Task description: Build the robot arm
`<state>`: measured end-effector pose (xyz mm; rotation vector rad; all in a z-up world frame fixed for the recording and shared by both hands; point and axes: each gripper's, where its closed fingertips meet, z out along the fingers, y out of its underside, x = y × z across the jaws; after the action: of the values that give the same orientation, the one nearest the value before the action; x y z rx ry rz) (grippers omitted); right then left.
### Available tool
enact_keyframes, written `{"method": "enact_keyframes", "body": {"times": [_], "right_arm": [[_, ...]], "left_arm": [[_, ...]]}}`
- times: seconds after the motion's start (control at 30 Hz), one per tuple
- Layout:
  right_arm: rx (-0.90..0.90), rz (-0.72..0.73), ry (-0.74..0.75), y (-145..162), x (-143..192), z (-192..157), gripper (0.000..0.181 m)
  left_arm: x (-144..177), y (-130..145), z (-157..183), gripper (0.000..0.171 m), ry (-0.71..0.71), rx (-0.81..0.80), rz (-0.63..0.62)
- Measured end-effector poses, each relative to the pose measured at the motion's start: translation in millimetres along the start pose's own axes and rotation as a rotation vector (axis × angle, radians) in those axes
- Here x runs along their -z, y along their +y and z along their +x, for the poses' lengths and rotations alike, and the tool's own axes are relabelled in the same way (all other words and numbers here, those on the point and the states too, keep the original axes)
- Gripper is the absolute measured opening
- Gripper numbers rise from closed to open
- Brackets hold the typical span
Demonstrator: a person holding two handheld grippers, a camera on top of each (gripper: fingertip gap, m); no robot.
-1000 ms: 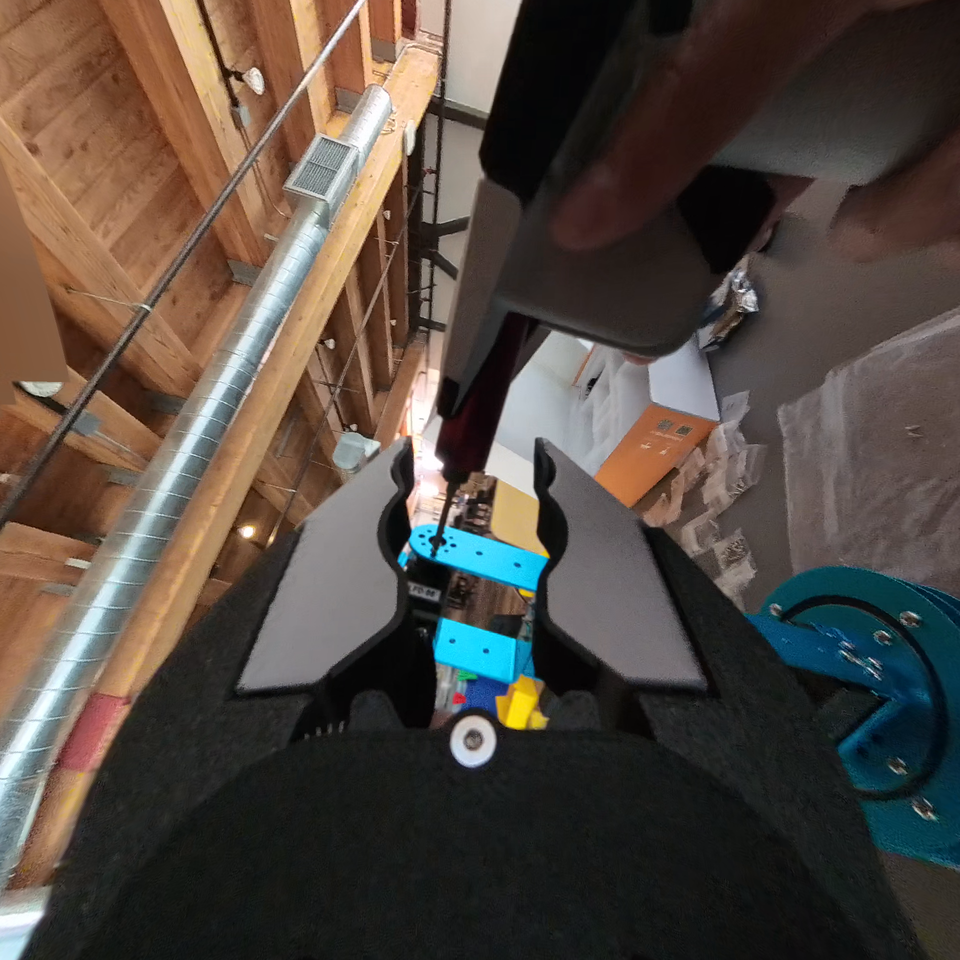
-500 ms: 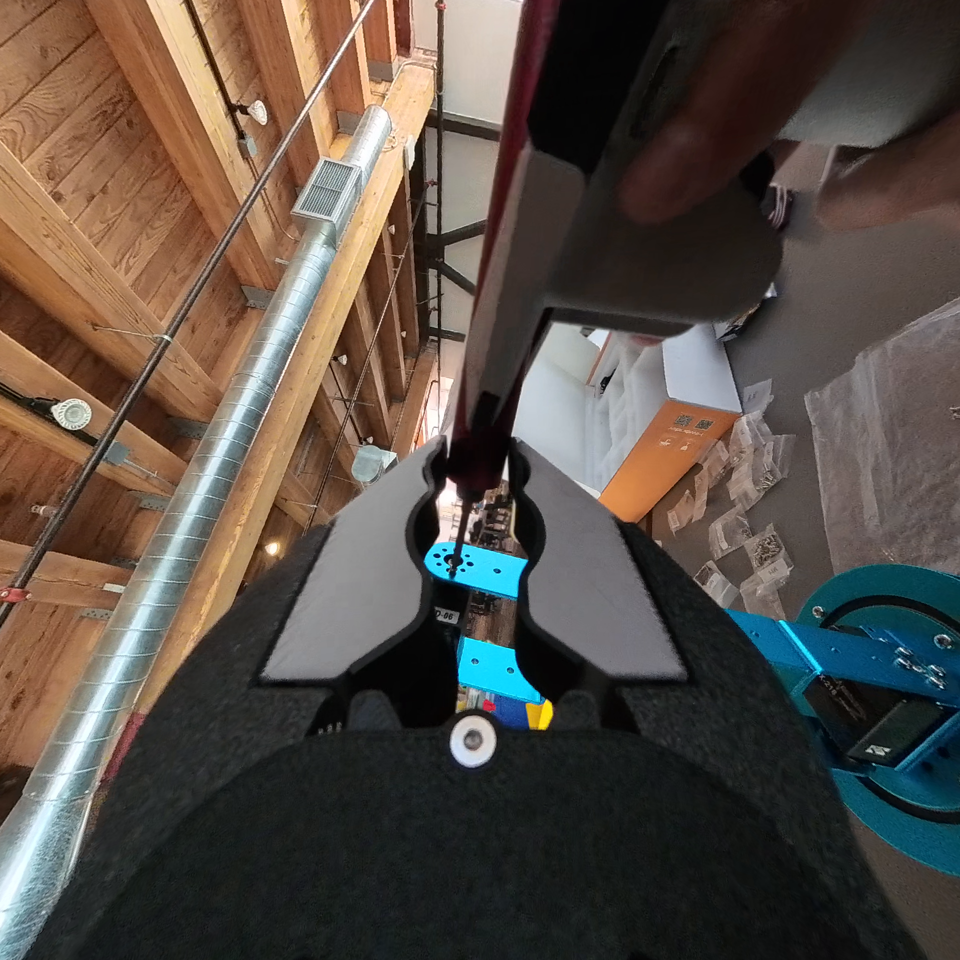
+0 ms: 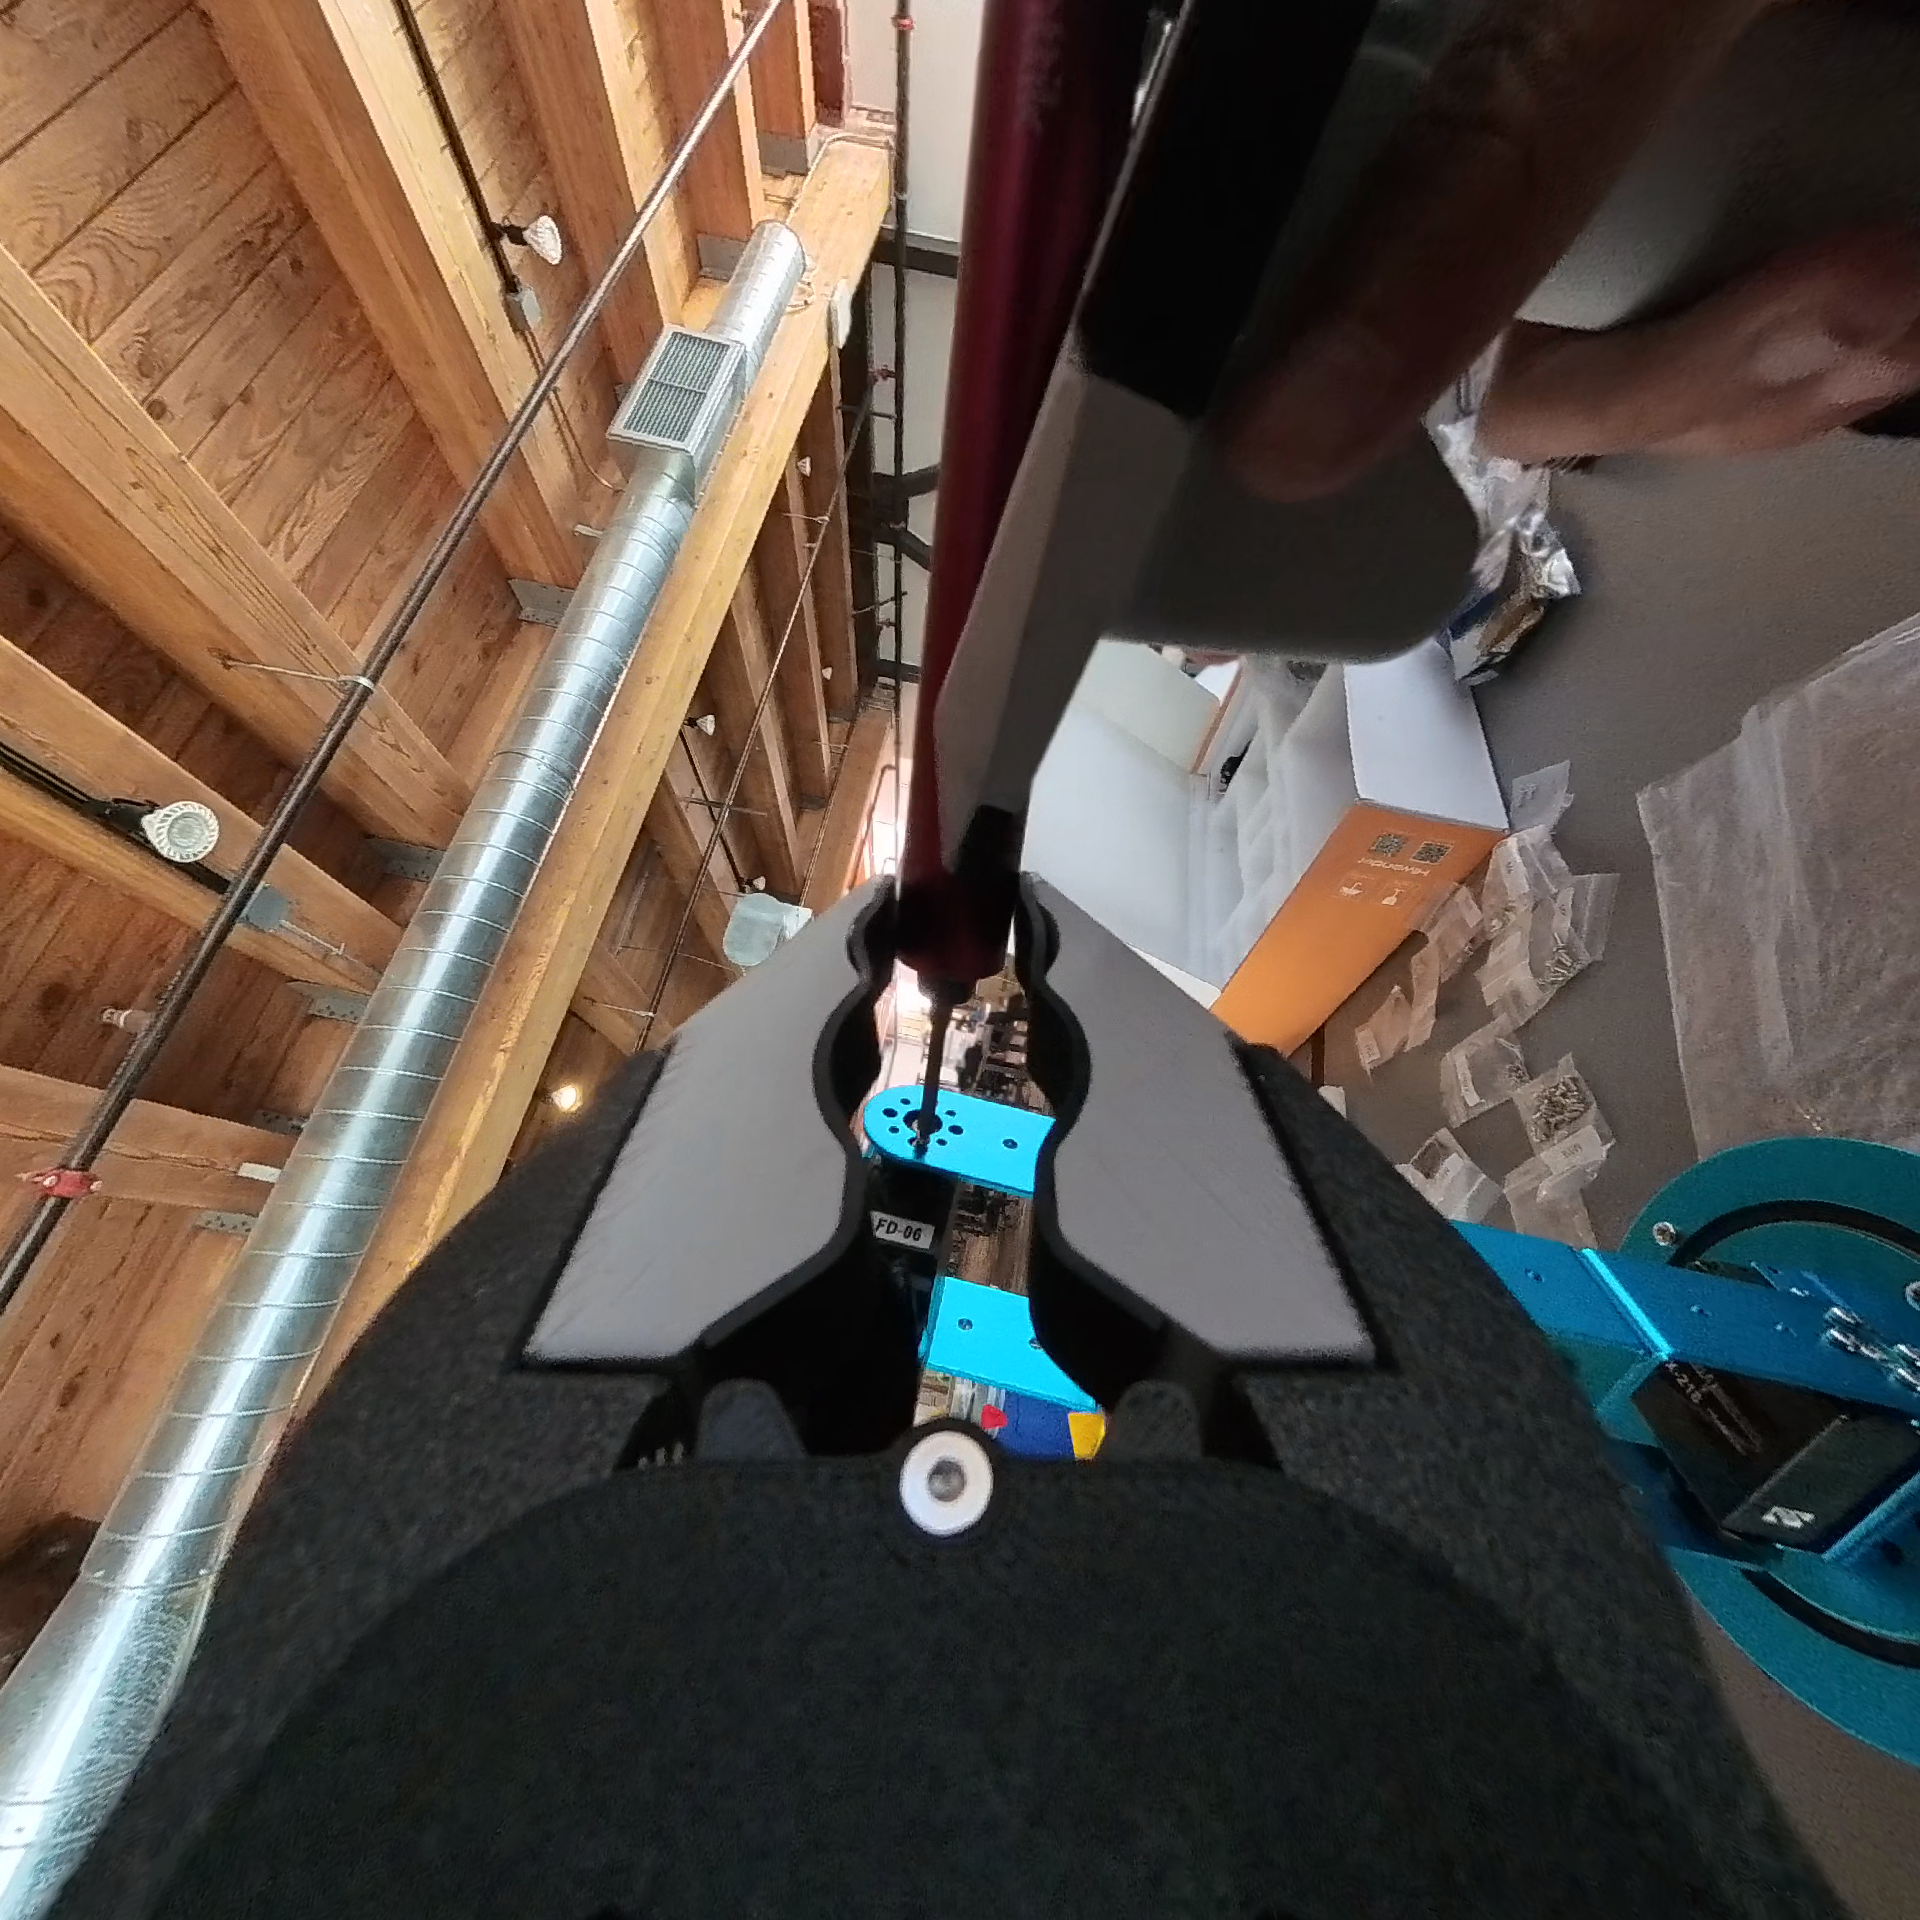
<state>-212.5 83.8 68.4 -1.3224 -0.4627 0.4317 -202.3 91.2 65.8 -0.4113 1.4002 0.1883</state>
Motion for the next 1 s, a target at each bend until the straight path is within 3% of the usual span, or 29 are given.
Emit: {"method": "enact_keyframes", "body": {"times": [0.63, 1.0], "right_arm": [[-0.246, 0.021, -0.022, -0.5, 2.4, -3.2, 0.026], [-0.197, -0.007, -0.008, 0.6, 0.6, -2.6, 0.022]], "left_arm": [[-1.8, 0.5, -1.5, 0.021, -0.141, -0.053, 0.008], [-0.2, 0.5, -2.2, 0.021, -0.137, -0.058, -0.003]]}}
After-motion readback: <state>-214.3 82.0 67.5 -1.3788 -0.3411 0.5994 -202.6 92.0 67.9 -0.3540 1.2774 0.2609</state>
